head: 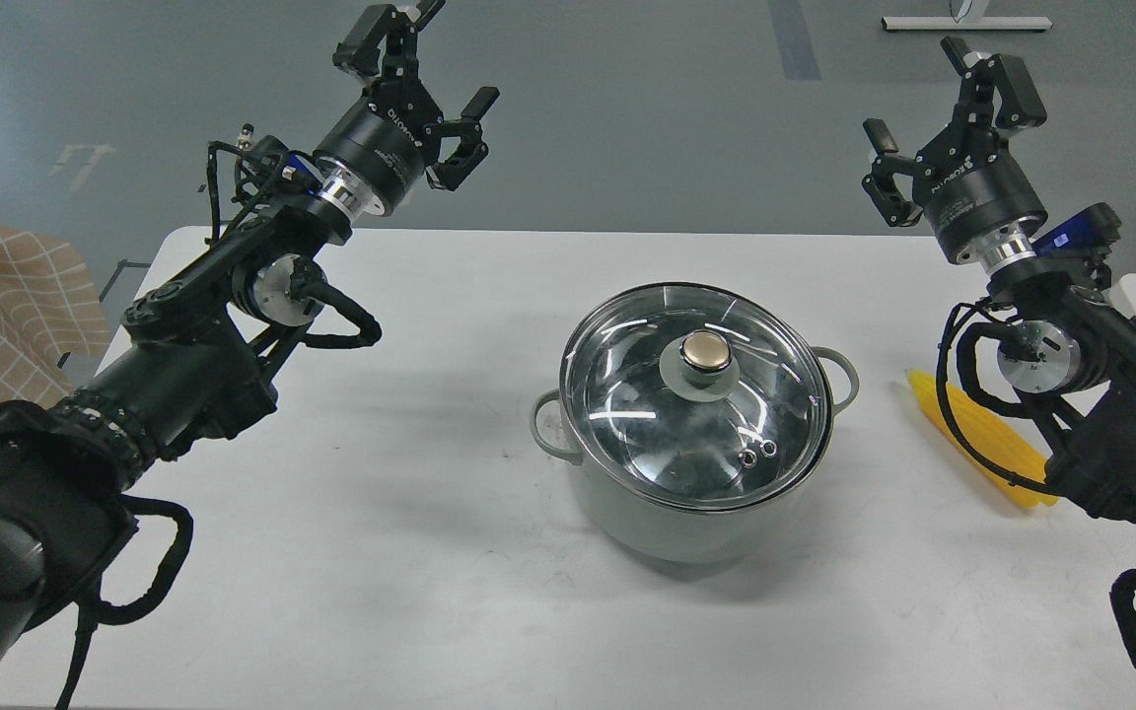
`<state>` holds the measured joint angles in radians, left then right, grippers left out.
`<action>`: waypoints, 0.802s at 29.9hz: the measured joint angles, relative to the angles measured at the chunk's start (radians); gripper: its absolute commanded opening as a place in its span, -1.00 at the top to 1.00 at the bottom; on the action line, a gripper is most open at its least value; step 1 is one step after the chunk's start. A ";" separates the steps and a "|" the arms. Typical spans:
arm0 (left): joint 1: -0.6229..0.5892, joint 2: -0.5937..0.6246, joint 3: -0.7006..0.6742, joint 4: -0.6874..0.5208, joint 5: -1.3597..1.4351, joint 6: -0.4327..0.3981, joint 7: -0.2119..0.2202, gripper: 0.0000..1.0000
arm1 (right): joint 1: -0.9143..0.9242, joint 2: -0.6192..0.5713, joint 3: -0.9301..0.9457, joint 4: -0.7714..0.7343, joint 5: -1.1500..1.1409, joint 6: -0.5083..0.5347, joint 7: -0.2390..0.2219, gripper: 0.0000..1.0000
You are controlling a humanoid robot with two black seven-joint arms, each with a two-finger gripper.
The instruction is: Open pot and put corn in
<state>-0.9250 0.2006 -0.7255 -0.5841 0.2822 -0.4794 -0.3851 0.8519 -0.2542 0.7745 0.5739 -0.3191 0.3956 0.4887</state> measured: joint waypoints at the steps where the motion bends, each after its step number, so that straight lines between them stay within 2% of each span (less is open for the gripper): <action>1: 0.000 0.000 0.000 -0.001 0.000 0.000 0.000 -0.96 | -0.001 0.000 0.000 0.000 0.000 0.000 0.000 -1.00; 8: 0.000 0.008 0.003 -0.023 0.007 0.000 0.000 -0.96 | -0.003 -0.002 -0.001 0.006 0.000 0.000 0.000 -1.00; 13: -0.025 0.058 0.009 -0.086 0.077 0.002 0.000 -0.96 | -0.004 -0.005 0.000 0.005 0.000 0.000 0.000 -1.00; 18: -0.084 0.148 0.018 -0.218 0.244 0.011 -0.002 -0.96 | -0.008 -0.014 -0.002 0.003 -0.001 -0.001 0.000 -1.00; 24: -0.123 0.275 0.013 -0.460 0.522 0.019 -0.004 -0.96 | -0.013 -0.023 -0.004 0.005 -0.004 -0.003 0.000 -1.00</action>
<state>-1.0480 0.4757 -0.7128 -1.0444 0.8045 -0.4608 -0.3894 0.8387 -0.2767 0.7702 0.5789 -0.3228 0.3930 0.4887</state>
